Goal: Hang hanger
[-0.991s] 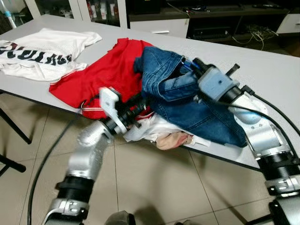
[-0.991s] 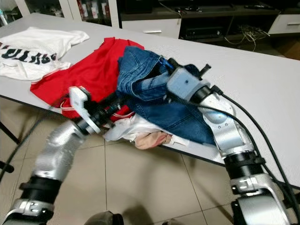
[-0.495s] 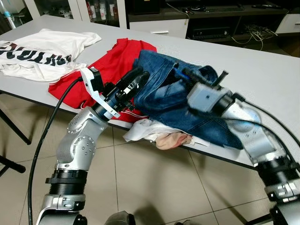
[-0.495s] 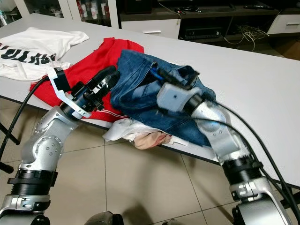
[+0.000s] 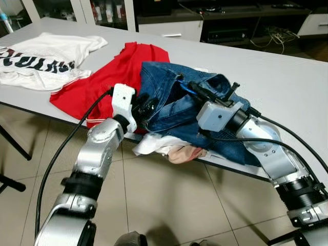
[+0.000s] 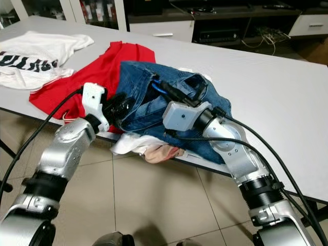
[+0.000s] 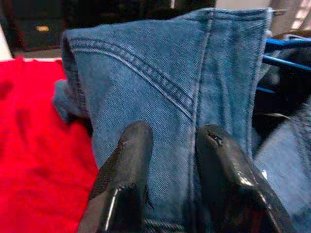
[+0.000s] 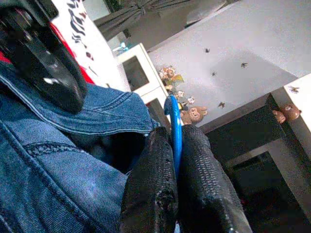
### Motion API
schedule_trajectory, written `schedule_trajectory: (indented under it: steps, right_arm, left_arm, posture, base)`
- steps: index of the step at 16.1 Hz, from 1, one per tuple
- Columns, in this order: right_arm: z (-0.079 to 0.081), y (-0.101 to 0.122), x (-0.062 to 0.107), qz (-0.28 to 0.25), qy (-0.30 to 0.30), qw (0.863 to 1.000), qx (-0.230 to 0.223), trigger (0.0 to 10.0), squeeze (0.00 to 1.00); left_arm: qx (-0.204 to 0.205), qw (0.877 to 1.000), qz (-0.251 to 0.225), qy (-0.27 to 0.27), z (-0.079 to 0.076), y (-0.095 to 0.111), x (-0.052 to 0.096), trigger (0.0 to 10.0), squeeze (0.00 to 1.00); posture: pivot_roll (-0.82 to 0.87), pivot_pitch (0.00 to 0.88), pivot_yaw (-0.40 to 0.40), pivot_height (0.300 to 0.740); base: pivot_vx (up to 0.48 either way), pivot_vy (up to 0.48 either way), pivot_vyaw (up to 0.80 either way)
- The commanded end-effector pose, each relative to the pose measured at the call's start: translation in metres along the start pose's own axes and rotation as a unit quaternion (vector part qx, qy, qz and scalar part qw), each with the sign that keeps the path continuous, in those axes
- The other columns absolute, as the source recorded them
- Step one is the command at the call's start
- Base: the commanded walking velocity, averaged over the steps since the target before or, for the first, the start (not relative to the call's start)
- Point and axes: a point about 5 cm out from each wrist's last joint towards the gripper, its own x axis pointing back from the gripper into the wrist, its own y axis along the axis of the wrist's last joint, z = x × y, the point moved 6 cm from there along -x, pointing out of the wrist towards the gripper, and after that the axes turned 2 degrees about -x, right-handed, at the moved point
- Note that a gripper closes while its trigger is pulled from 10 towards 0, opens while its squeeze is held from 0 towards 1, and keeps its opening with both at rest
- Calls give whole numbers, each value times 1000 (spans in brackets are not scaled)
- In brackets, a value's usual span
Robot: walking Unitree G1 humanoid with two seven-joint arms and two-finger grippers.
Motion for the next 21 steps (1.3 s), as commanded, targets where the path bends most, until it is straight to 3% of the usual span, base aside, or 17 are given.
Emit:
schedule_trajectory:
  steps: [1,3,6,8,9,10,12,13,14,20,21]
  right_arm:
    - [-3,13,-3,-26,-3,1000,3,0,0]
    - [-2,14,-3,-28,-3,1000,0,0,0]
    - [0,13,-4,-25,-1,1000,-3,0,0]
    - [0,13,-5,-23,-1,1000,-4,0,0]
    - [-1,13,-5,-25,-1,1000,-4,0,0]
    - [0,15,-6,-28,0,1000,-5,0,0]
    - [0,17,-7,-32,1,999,-7,0,0]
    - [0,19,-8,-35,1,999,-8,0,0]
    - [0,21,-9,-38,1,999,-9,0,0]
    - [5,30,-10,-59,13,998,-27,0,0]
    - [5,31,-9,-61,15,998,-29,0,0]
  left_arm:
    - [-12,1000,-4,6,0,2,-4,10000,0]
    - [-1,999,-35,-6,-10,10,-8,10000,0]
    - [9,995,-75,-73,-33,22,-4,10000,0]
    - [6,993,-82,-90,-37,24,-1,10000,0]
    - [4,993,-79,-84,-34,22,-1,10000,357]
    - [-3,994,-74,-77,-31,19,-1,10000,1000]
    - [-21,997,-52,-56,-26,11,-5,10000,1000]
    - [-36,998,-33,-41,-22,5,-8,10000,298]
    - [-44,998,-25,-34,-20,2,-9,10000,0]
    - [-54,998,-6,-25,-25,-8,-17,9647,0]
    - [-55,998,-7,-26,-25,-8,-17,6627,0]
  posture:
    - [-46,0,39,740]
    - [-46,0,39,740]
    - [-44,0,45,740]
    - [-40,0,45,740]
    - [-38,0,43,740]
    - [-37,0,43,740]
    - [-35,0,40,740]
    - [-34,0,38,740]
    - [-34,0,38,740]
    - [-30,0,35,740]
    - [-30,0,35,740]
  base:
    - [0,0,0]
    - [0,0,0]
    - [0,0,0]
    - [0,0,0]
    - [0,0,0]
    - [0,0,0]
    - [0,0,0]
    - [0,0,0]
    - [0,0,0]
    - [0,0,0]
    - [0,0,0]
